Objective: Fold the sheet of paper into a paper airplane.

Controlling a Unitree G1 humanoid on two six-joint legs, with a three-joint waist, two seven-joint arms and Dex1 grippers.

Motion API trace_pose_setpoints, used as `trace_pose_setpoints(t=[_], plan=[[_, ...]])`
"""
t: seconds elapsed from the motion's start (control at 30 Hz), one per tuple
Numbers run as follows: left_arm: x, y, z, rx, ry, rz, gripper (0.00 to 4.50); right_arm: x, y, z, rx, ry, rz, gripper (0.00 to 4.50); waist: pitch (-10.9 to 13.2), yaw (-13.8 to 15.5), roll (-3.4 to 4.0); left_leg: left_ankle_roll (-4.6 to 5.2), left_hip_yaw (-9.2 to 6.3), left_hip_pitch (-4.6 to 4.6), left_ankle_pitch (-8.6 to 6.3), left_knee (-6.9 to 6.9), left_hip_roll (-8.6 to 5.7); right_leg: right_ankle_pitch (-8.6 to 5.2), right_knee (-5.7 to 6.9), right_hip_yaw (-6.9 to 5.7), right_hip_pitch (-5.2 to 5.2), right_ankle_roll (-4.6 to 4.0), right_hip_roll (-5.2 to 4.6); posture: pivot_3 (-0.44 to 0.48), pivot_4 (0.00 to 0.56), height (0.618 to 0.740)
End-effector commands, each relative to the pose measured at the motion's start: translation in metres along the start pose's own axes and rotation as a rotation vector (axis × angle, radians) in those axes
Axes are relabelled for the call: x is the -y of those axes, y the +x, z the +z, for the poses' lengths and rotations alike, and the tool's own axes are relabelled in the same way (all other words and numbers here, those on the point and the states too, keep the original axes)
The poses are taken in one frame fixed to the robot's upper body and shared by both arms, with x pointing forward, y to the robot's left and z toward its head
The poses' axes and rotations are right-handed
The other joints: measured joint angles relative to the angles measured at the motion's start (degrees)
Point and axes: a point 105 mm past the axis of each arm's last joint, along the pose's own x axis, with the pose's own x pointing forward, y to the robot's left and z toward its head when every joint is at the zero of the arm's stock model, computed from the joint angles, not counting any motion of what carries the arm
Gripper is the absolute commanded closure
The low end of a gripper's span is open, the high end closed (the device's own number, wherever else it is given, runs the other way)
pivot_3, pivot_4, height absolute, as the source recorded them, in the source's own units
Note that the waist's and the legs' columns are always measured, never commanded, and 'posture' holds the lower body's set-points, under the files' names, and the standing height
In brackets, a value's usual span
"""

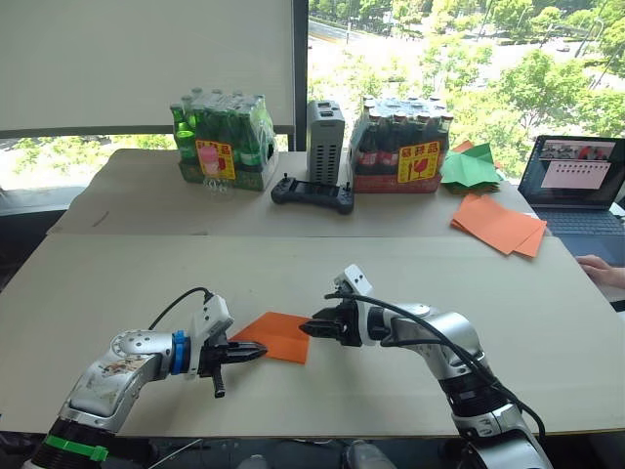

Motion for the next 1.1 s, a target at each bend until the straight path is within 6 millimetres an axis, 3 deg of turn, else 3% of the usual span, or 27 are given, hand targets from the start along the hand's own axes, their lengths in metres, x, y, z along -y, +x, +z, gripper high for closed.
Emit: trace_pose_setpoints(t=[0.03,0.2,0.33,0.47,0.7,0.93,1.1], plan=[[0.001,-0.002,0.008,0.021,0.037,0.004,4.5,-0.009,0.001,0.008,0.033,-0.032,0.044,1.92,0.0,0.0,0.0,0.0,0.0,0.0,0.0,0.0,0.0,0.0,0.0,0.0,0.0,0.0,0.0,0.0,0.15,0.733],[0.0,-0.003,0.008,0.02,0.039,0.007,4.5,-0.01,0.004,0.004,0.035,-0.046,0.047,1.92,0.0,0.0,0.0,0.0,0.0,0.0,0.0,0.0,0.0,0.0,0.0,0.0,0.0,0.0,0.0,0.0,0.15,0.733],[0.0,-0.003,0.007,0.017,0.04,0.008,4.5,-0.01,0.006,0.003,0.043,-0.047,0.041,3.04,0.0,0.0,0.0,0.0,0.0,0.0,0.0,0.0,0.0,0.0,0.0,0.0,0.0,0.0,0.0,0.0,0.15,0.733],[0.0,-0.004,0.006,0.013,0.043,0.006,4.5,-0.006,0.006,0.001,0.042,-0.058,0.013,4.48,0.0,0.0,0.0,0.0,0.0,0.0,0.0,0.0,0.0,0.0,0.0,0.0,0.0,0.0,0.0,0.0,0.15,0.733],[-0.001,-0.004,0.008,0.013,0.048,0.006,4.5,-0.012,0.006,0.004,0.085,-0.119,0.027,4.48,0.0,0.0,0.0,0.0,0.0,0.0,0.0,0.0,0.0,0.0,0.0,0.0,0.0,0.0,0.0,0.0,0.15,0.733],[-0.006,-0.009,0.007,-0.003,0.048,0.017,4.5,-0.04,-0.005,0.023,0.287,-0.487,0.02,4.48,0.0,0.0,0.0,0.0,0.0,0.0,0.0,-0.02,0.0,-0.01,-0.01,-0.01,-0.01,0.01,0.0,0.0,0.15,0.733],[-0.006,-0.012,0.008,-0.021,0.058,0.007,4.5,-0.041,-0.004,0.003,0.273,-0.816,-0.047,4.48,0.0,0.0,0.0,0.0,0.04,0.0,0.0,-0.01,0.0,-0.01,-0.02,-0.01,-0.01,0.02,0.0,0.0,0.15,0.733]])
